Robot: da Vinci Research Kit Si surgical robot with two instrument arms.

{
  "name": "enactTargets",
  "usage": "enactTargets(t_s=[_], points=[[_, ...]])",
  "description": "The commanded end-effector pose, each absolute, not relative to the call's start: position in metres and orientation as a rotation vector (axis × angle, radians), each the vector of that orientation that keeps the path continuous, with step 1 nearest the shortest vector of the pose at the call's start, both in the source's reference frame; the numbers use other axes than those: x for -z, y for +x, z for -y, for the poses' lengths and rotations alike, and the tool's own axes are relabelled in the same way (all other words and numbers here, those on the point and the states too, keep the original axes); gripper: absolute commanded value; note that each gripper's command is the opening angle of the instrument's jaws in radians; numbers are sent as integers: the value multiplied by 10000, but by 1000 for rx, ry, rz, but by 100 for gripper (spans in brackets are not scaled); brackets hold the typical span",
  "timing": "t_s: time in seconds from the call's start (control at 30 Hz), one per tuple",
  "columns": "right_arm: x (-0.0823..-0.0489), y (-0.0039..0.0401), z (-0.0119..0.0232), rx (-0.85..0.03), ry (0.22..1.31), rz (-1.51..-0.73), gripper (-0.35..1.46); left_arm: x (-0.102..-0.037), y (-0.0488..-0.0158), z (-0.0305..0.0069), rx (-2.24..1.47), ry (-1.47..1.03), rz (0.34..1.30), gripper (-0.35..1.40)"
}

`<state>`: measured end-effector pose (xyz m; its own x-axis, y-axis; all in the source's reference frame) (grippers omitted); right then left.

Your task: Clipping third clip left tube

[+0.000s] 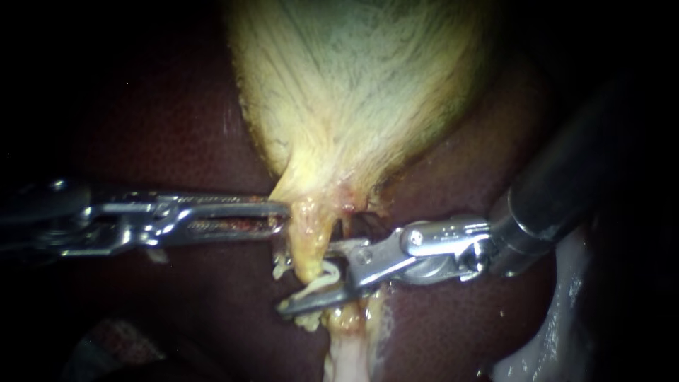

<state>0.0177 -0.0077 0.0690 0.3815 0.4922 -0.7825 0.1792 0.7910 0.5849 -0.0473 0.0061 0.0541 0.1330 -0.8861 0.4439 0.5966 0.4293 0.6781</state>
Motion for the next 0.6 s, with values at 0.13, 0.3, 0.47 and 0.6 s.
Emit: enactTargets(t_s=[0.13, 0.3, 0.47, 0.6], points=[[-691, 175, 74, -223, 666, -1185, -26, -541, -473, -61, 1113, 377, 927, -35], [-693, 173, 73, -222, 665, -1185, -29, -541, -473, -61, 1113, 377, 927, -35], [-695, 174, 76, -220, 664, -1185, -29, -541, -473, -61, 1113, 377, 927, -35], [-695, 174, 76, -220, 664, -1185, -28, -542, -473, -61, 1113, 377, 927, -35]])
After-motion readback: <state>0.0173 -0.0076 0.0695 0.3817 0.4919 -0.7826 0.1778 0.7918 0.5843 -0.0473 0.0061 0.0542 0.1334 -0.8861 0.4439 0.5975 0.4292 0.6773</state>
